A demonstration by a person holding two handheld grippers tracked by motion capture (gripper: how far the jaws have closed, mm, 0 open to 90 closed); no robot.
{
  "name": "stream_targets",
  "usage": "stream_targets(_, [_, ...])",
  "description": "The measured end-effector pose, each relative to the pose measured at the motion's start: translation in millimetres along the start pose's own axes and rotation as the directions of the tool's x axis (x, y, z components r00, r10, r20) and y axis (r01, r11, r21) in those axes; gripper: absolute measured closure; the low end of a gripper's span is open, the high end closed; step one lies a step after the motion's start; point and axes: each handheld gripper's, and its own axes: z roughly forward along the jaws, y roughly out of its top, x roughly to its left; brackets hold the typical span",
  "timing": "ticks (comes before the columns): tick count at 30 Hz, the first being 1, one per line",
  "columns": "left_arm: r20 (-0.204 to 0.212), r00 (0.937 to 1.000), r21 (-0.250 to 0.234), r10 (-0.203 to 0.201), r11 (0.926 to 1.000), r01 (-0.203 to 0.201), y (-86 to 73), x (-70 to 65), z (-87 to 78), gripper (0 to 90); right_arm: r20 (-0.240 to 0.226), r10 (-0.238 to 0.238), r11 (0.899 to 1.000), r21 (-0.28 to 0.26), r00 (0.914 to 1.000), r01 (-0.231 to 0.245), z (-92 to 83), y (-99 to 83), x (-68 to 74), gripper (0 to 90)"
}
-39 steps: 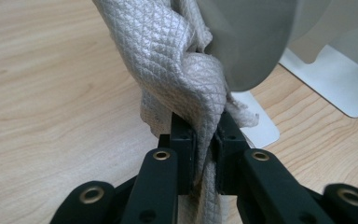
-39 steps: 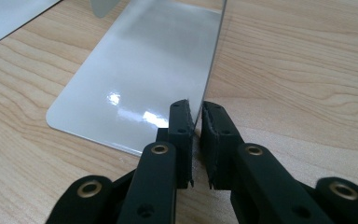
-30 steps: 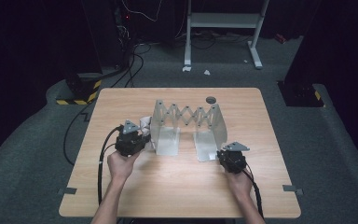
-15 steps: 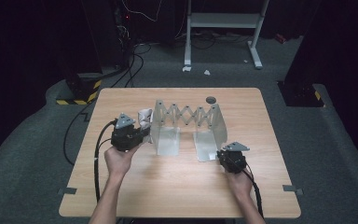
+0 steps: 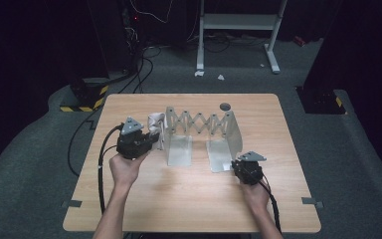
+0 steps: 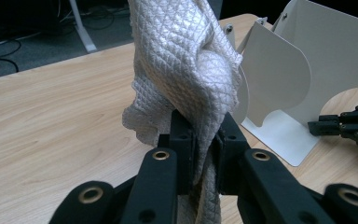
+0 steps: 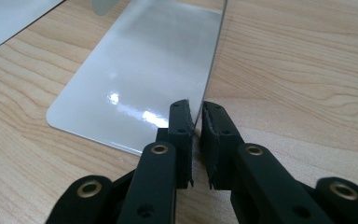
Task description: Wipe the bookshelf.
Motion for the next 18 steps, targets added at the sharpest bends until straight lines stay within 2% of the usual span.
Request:
stream_targets(6, [0.000, 0.9994, 0.029, -0.035, 0.9990, 0.035, -9.4, 5.8, 12.5, 80.1, -0.001, 0.001, 1.000, 0.000, 1.0000, -0.001, 0.0, 0.0, -0.1, 82.5])
stream_targets(9, [-0.027, 0.9994, 0.065, -0.021, 0.9976, 0.023, -14.5, 4.7, 21.7, 79.6, 0.000, -0.001, 1.000, -0.001, 1.0000, 0.001, 0.0, 0.0, 0.1, 82.4])
stream_targets(11, [-0.030, 0.9994, 0.077, -0.015, 0.9969, 0.017, -20.4, 3.0, 26.8, 79.2, -0.001, 0.002, 1.000, 0.000, 1.0000, -0.002, 0.0, 0.0, -0.1, 82.4])
stream_targets(13, [-0.027, 0.9991, 0.088, -0.033, 0.9955, 0.035, -27.2, 3.9, 32.3, 79.4, 0.000, -0.001, 1.000, -0.001, 1.0000, 0.001, 0.0, 0.0, 0.1, 82.4])
stream_targets(18, [-0.021, 0.9987, 0.137, -0.047, 0.9893, 0.050, -42.6, 5.3, 46.6, 79.6, -0.004, 0.008, 1.000, 0.001, 1.0000, -0.008, 0.0, 0.0, -0.4, 82.5])
